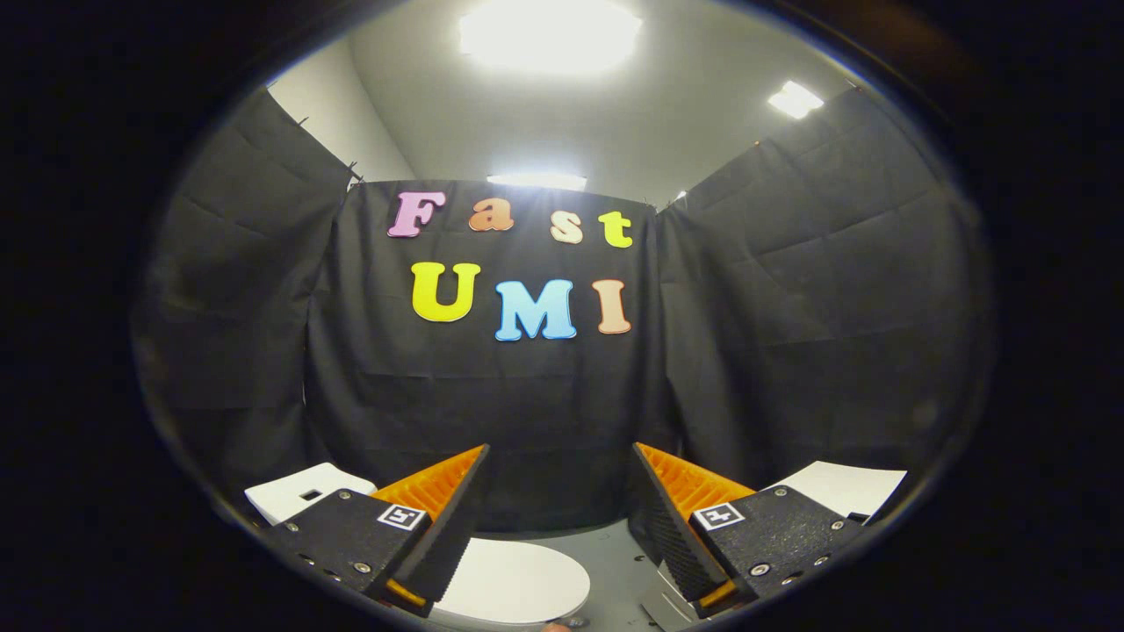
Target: Open the toilet lid.
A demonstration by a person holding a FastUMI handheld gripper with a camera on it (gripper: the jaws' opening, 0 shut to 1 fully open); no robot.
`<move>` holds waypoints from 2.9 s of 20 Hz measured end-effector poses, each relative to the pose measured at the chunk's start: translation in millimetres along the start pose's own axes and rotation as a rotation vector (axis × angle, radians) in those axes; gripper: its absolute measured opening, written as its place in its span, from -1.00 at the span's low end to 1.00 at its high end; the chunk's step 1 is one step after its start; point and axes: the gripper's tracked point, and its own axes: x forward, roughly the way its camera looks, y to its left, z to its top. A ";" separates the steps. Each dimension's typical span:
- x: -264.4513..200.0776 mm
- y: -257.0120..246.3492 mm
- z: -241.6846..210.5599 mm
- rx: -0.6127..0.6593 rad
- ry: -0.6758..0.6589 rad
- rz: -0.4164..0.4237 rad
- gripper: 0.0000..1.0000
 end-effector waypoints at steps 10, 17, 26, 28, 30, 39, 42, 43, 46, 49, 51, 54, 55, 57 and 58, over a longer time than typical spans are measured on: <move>21.7 -13.8 -81.2 0.061 0.179 -0.029 0.89; 30.4 -15.5 -155.4 0.199 0.332 -0.020 0.88; 27.4 -19.3 -226.3 0.360 0.467 -0.006 0.92; 24.6 -20.3 -248.0 0.404 0.509 -0.011 0.92; 19.6 -19.3 -266.9 0.446 0.550 -0.006 0.92; -12.2 -31.1 -348.4 0.498 0.708 -0.069 0.90; -17.1 -30.3 -364.9 0.537 0.743 -0.073 0.90; -18.1 -28.8 -370.0 0.557 0.757 -0.073 0.90; -20.7 -28.7 -394.6 0.574 0.803 -0.081 0.90; -30.7 -33.3 -418.6 0.558 0.852 -0.094 0.90; -34.5 -35.4 -428.8 0.562 0.877 -0.103 0.90; -40.8 -34.8 -448.0 0.579 0.916 -0.110 0.90; -43.6 -35.7 -456.7 0.586 0.933 -0.114 0.90; -43.7 -33.7 -467.7 0.623 0.948 -0.117 0.90; -43.6 -33.0 -472.1 0.636 0.956 -0.116 0.90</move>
